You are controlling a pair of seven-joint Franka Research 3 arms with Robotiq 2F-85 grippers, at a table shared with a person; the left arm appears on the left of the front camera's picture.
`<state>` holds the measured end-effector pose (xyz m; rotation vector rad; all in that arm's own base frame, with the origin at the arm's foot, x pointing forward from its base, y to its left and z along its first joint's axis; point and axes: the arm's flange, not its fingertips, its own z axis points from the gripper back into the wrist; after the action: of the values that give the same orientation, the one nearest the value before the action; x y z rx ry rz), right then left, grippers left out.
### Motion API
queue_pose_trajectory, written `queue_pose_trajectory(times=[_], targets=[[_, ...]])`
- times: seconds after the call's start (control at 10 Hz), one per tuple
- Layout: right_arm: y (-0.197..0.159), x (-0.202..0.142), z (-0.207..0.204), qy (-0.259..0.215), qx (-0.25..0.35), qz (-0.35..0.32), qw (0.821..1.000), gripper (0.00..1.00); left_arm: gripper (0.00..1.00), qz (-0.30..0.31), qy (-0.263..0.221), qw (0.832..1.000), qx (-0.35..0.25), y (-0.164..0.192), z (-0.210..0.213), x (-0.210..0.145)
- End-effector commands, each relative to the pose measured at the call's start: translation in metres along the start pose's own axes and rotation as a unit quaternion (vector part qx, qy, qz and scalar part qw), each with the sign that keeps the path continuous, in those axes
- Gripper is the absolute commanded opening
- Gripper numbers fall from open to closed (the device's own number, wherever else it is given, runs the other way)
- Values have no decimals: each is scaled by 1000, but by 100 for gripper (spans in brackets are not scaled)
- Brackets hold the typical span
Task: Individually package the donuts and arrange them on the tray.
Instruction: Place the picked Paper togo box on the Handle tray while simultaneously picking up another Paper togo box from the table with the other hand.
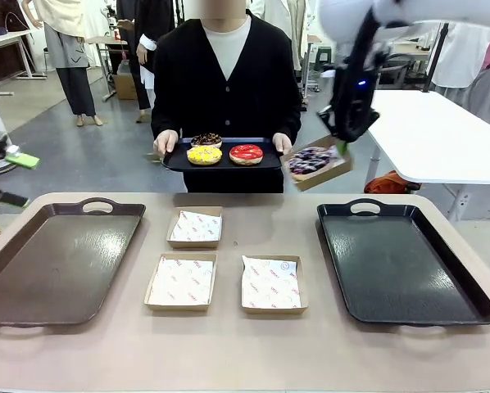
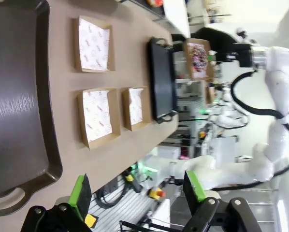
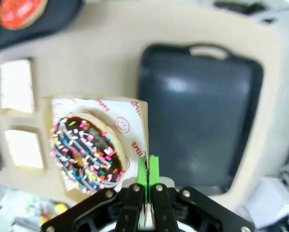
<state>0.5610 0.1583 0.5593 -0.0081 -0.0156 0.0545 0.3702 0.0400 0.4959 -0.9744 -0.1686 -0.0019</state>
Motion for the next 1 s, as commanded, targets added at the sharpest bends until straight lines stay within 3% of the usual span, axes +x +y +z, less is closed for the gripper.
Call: queue_pose_trajectory(times=[0.0,0.4,0.8,0.9], targets=[[-43,-22,-7,10,29,-14,999,1,100,-3,20,994,110,-39,-21,20],[-118,-47,-50,28,75,-45,996,1,100,-25,19,959,280,-112,-106,67],[-136,-51,-105,44,113,-56,991,1,100,-52,14,929,367,-112,-203,106],[-133,-45,-85,50,83,-64,993,1,100,-57,20,921,386,-105,-224,111]])
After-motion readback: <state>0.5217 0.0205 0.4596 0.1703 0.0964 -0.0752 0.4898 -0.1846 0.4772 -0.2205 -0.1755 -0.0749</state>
